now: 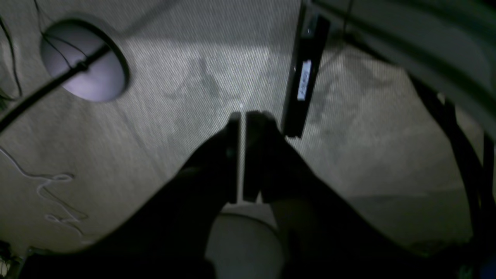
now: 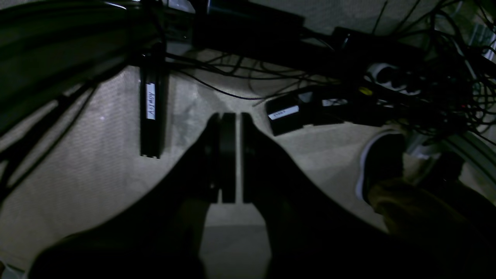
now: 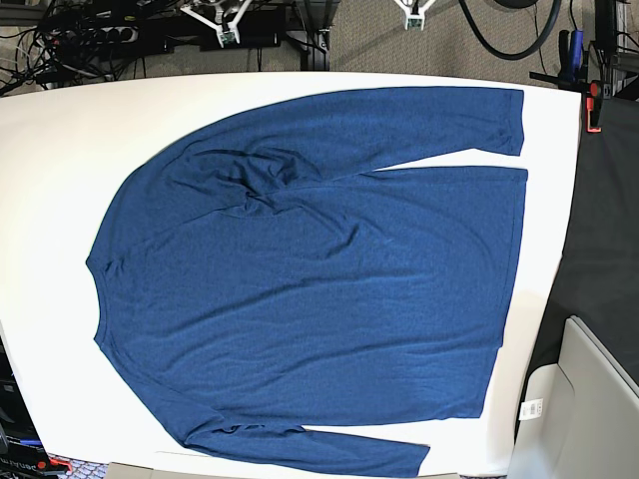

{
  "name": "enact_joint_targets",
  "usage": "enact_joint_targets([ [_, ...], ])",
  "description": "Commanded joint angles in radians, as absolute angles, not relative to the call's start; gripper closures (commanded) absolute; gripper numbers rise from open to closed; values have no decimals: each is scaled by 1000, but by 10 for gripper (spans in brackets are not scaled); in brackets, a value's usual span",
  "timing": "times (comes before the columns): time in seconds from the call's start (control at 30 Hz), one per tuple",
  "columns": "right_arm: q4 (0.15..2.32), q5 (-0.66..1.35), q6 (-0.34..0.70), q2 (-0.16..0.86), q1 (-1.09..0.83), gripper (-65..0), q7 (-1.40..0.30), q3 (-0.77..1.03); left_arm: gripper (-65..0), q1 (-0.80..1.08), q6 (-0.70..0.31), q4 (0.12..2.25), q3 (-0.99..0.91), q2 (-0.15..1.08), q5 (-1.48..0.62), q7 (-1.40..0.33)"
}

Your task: Fold the T-shirt properly

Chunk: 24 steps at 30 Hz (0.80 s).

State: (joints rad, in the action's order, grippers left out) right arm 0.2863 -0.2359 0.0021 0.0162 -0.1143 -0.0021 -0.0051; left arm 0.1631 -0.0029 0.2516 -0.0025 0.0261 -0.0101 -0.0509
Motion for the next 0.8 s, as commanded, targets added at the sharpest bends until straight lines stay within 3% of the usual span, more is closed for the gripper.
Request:
enact_joint_targets([
  [0.0, 291, -232, -2, 24, -119, 0, 8, -2, 0, 177, 1, 259, -7, 31, -7, -48],
  [0.77, 294, -231, -2, 41, -140, 0, 8, -2, 0, 177, 1, 260, -7, 65, -8, -41],
])
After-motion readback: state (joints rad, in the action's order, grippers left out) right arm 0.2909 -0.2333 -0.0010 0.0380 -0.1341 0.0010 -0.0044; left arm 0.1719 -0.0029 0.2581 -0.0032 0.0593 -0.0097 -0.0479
